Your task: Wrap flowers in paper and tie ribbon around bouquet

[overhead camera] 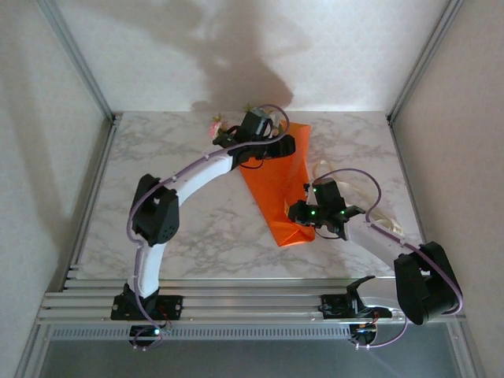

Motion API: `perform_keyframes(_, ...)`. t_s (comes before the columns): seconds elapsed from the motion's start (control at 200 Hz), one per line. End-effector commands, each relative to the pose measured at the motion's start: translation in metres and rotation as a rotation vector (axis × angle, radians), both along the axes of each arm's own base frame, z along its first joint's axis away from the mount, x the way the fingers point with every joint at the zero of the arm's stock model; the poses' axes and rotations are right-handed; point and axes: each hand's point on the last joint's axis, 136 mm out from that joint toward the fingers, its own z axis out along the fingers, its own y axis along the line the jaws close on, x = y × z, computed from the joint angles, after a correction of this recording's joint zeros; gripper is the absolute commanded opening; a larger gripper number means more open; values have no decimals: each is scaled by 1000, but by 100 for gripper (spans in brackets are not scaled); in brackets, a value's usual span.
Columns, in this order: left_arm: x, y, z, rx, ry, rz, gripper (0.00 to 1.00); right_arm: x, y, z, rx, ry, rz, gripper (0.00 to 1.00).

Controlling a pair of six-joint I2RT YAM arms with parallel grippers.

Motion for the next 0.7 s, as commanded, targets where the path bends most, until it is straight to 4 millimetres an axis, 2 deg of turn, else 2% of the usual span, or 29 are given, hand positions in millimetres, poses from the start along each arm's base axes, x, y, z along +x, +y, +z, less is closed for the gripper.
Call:
perform_keyframes(0.0, 9, 12, 16, 84, -72, 3, 68, 5, 4, 7, -5, -29, 8, 0)
perform_keyframes(0.105, 8, 19, 50, 37, -141, 26, 74, 6, 4, 7, -8, -29, 5, 0)
perform_keyframes(0.3, 9, 34, 84, -72, -134, 58, 76, 9, 4, 3, -9, -23, -6, 0)
perform_keyframes(0.405, 11, 45, 113, -185, -141, 64, 76, 11, 6, 2, -9, -22, -1, 0)
perform_keyframes(0.501, 8, 45, 130, -226, -142, 34, 81, 12, 7, 2, -9, -21, 3, 0)
perform_keyframes(0.571, 7, 37, 118, -206, -101, -15, 82, 13, 8, 2, -8, -21, 3, 0)
perform_keyframes(0.696, 14, 37, 61, -42, 9, -36, 80, 12, 9, 1, -8, -17, 11, 0)
